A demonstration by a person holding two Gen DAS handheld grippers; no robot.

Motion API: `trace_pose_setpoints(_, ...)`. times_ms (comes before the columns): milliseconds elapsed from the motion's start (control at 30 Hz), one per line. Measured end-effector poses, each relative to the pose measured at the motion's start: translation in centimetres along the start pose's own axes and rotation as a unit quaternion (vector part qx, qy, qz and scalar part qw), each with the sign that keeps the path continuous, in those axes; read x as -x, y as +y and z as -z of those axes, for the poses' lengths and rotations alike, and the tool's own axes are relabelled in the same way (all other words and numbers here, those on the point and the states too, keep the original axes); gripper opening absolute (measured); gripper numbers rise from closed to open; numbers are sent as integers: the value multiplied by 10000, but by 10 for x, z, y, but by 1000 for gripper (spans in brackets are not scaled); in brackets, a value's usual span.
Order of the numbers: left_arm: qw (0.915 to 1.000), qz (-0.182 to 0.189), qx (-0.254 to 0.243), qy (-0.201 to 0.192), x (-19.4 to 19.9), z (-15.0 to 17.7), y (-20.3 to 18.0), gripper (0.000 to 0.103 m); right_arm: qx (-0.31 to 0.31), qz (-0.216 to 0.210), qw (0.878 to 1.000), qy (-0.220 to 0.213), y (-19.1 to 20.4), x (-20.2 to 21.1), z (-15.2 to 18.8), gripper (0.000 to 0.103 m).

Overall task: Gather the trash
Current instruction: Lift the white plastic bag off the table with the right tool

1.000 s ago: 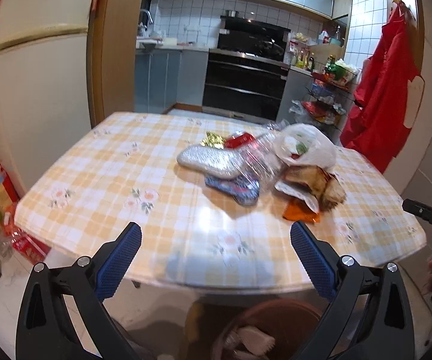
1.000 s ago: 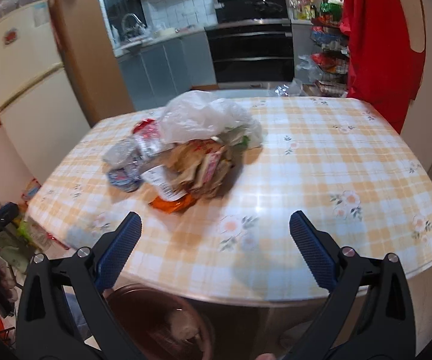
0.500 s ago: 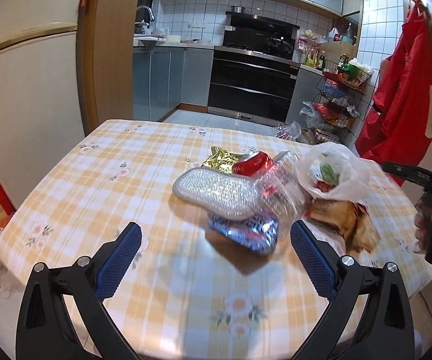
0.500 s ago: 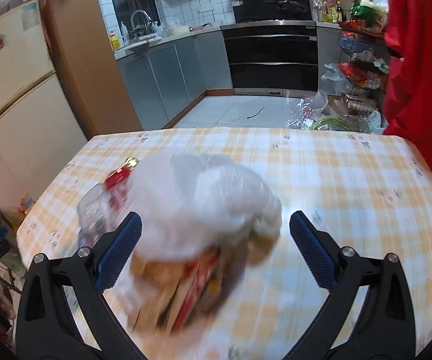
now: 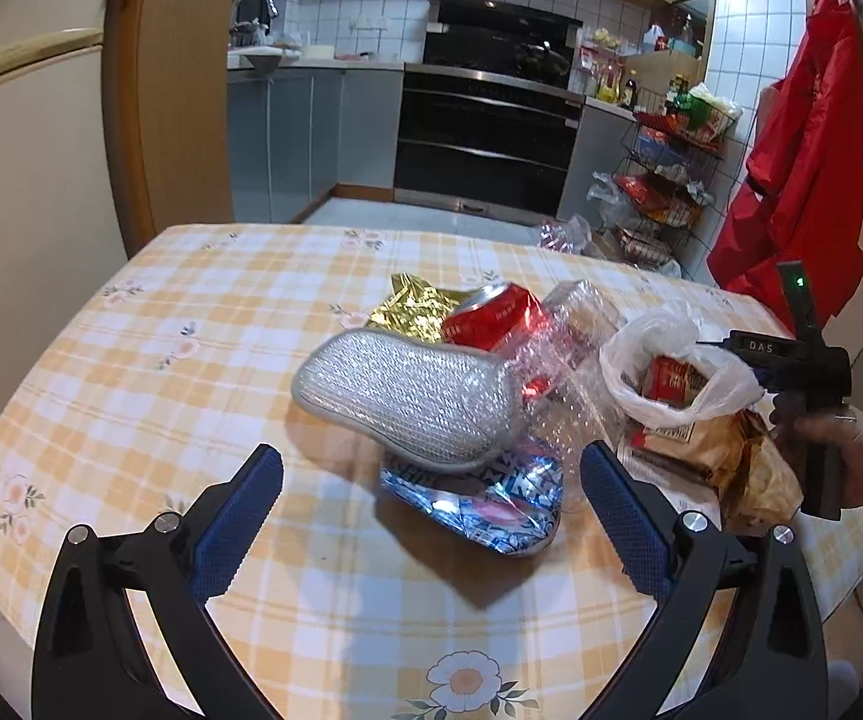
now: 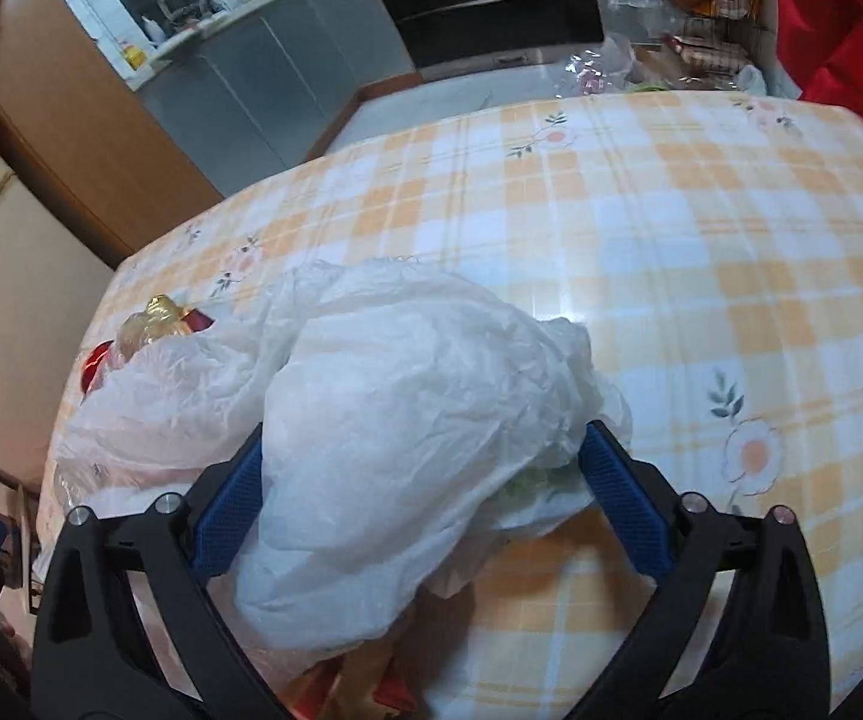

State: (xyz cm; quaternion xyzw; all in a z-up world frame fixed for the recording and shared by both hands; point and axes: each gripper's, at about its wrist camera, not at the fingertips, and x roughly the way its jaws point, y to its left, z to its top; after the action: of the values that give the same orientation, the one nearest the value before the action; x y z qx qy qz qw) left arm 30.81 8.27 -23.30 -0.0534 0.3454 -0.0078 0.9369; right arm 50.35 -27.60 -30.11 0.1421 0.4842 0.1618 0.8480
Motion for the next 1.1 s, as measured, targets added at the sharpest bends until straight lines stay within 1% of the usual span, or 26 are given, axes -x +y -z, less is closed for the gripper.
trace_pose_setpoints(33,10000,25,-6,24,-2,1,-1,97,-65,-154,9999,-1,-3,0,2,78)
trace_pose_setpoints(100,9999,74,-30,61,-4,2,-3,97,-152,-293,9995,-8,-5,4,3,62)
trace_pose_setpoints(133,9999,92,-51,73,-4,3,-4,97,-145,-328,9994,-22,-5,8,4,59)
trace_pose_setpoints(200,9999,116,-89,91,-4,4,-6,97,-106,-346,9993,-99,-3,17,3,48)
trace_pose_setpoints(300,9996,186,-174,106,-2,6,-11,97,-229,-408,9979,-449,-4,42,3,45)
trace_pose_setpoints(367,9994,222,-236,125,1,7,-13,95,-374,-439,9951,-807,-7,66,4,45)
trace_pose_setpoints(467,9987,372,-294,181,4,8,-21,92,-518,-491,9881,-1360,-10,107,5,45)
trace_pose_setpoints(500,9983,443,-321,192,6,9,-26,91,-529,-476,9864,-1484,-13,118,6,45)
trace_pose_setpoints(633,9960,708,-509,196,9,8,-49,91,-369,-164,9769,-2099,-20,173,22,45)
trace_pose_setpoints(700,9943,878,-564,215,9,9,-61,90,-231,68,9735,-2275,-26,193,32,45)
trace_pose_setpoints(800,9916,1118,-586,274,5,7,-79,89,-45,380,9712,-2352,-34,214,55,45)
trace_pose_setpoints(867,9901,1218,-627,316,1,5,-91,87,15,526,9740,-2205,-41,217,72,45)
trace_pose_setpoints(1000,9900,1208,-616,379,-8,4,-102,86,-123,571,9798,-1913,-57,212,103,45)
trace_pose_setpoints(1100,9928,1042,-446,398,-15,-2,-89,86,-206,561,9823,-1777,-63,208,121,45)
